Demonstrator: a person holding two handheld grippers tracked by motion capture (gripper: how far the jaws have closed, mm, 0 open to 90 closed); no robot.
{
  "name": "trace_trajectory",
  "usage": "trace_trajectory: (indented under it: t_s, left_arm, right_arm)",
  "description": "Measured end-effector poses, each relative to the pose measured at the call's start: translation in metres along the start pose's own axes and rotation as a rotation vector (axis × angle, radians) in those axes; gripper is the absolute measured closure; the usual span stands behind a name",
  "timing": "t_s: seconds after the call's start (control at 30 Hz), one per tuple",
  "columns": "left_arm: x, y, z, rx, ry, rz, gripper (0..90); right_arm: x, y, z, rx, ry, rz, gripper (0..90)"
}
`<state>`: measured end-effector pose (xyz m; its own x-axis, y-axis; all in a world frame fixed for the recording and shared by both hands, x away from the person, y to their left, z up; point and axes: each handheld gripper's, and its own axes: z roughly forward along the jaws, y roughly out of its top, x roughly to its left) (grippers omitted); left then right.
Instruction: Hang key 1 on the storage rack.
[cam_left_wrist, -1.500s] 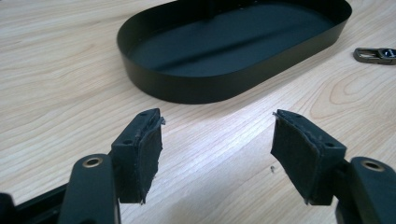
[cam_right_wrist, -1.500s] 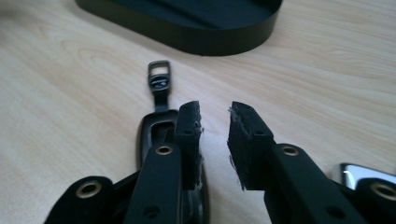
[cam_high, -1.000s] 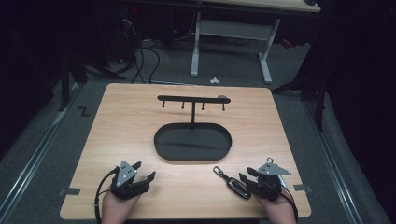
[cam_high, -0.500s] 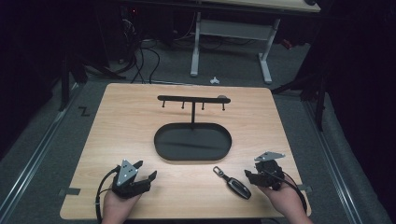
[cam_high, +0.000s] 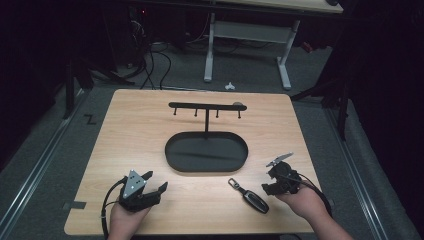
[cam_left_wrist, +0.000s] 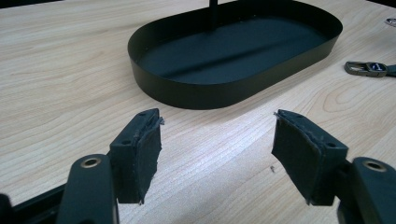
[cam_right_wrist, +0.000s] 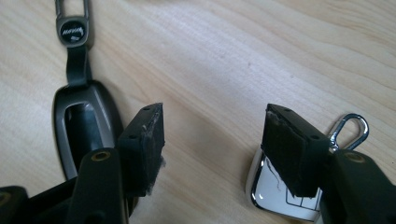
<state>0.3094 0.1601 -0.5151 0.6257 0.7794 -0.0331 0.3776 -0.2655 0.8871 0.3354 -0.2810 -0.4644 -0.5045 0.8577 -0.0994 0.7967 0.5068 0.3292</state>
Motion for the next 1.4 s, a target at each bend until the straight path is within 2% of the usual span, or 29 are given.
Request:
trace_trajectory:
  t_s: [0.1,0.13,0.17,0.2,0.23,0.27,0.3,0.4,0.47,0.6,0.63,0.8,0.97,1.03,1.2,1.27,1.4]
  left_arm:
    - [0.0,0.0,0.001,0.004,-0.003,0.002,32.9]
    - [0.0,0.0,0.001,0.006,-0.004,0.004,32.9]
    - [0.0,0.0,0.001,0.008,-0.004,0.004,32.9]
    - [0.0,-0.001,0.002,0.01,-0.006,0.005,32.9]
    - [0.0,-0.001,0.002,0.01,-0.006,0.005,32.9]
    - [0.0,-0.001,0.002,0.013,-0.007,0.005,32.9]
    - [0.0,-0.001,0.002,0.013,-0.007,0.005,32.9]
    - [-0.001,-0.001,0.002,0.013,-0.009,0.007,32.9]
    - [0.0,-0.001,0.002,0.013,-0.011,0.006,32.9]
    - [0.0,-0.001,0.003,0.014,-0.013,0.006,32.9]
    - [-0.001,-0.001,0.003,0.016,-0.014,0.009,32.9]
    - [-0.001,-0.001,0.003,0.018,-0.015,0.014,32.9]
    - [-0.001,-0.001,0.004,0.019,-0.016,0.014,32.9]
    - [-0.001,-0.001,0.003,0.021,-0.017,0.016,32.9]
    - [-0.001,-0.001,0.004,0.022,-0.02,0.016,32.9]
    - [-0.001,-0.001,0.004,0.021,-0.02,0.018,32.9]
    - [-0.001,-0.002,0.005,0.028,-0.024,0.022,32.9]
  right_arm:
    - [0.004,0.005,0.0,0.045,0.002,-0.05,37.4]
    - [0.008,0.008,0.001,0.072,0.011,-0.088,37.0]
    - [0.008,0.008,0.001,0.072,0.011,-0.088,37.0]
    - [0.01,0.011,0.002,0.101,0.018,-0.121,36.8]
    - [0.01,0.011,0.002,0.101,0.018,-0.121,36.8]
    - [0.013,0.014,0.003,0.126,0.023,-0.139,36.5]
    - [0.013,0.014,0.003,0.126,0.023,-0.139,36.5]
    - [0.015,0.019,0.005,0.17,0.029,-0.163,34.7]
    - [0.017,0.023,0.004,0.19,0.046,-0.162,34.3]
    - [0.024,0.029,0.001,0.198,0.069,-0.185,32.6]
    - [0.026,0.032,0.001,0.195,0.072,-0.208,32.2]
    - [0.032,0.038,0.002,0.196,0.077,-0.217,32.2]
    - [0.041,0.044,0.01,0.2,0.103,-0.22,29.9]
    - [0.049,0.048,0.017,0.198,0.117,-0.242,29.9]
    - [0.058,0.052,0.024,0.205,0.129,-0.274,31.7]
    - [0.063,0.055,0.028,0.209,0.119,-0.274,33.9]
    - [0.064,0.059,0.033,0.207,0.109,-0.266,35.5]
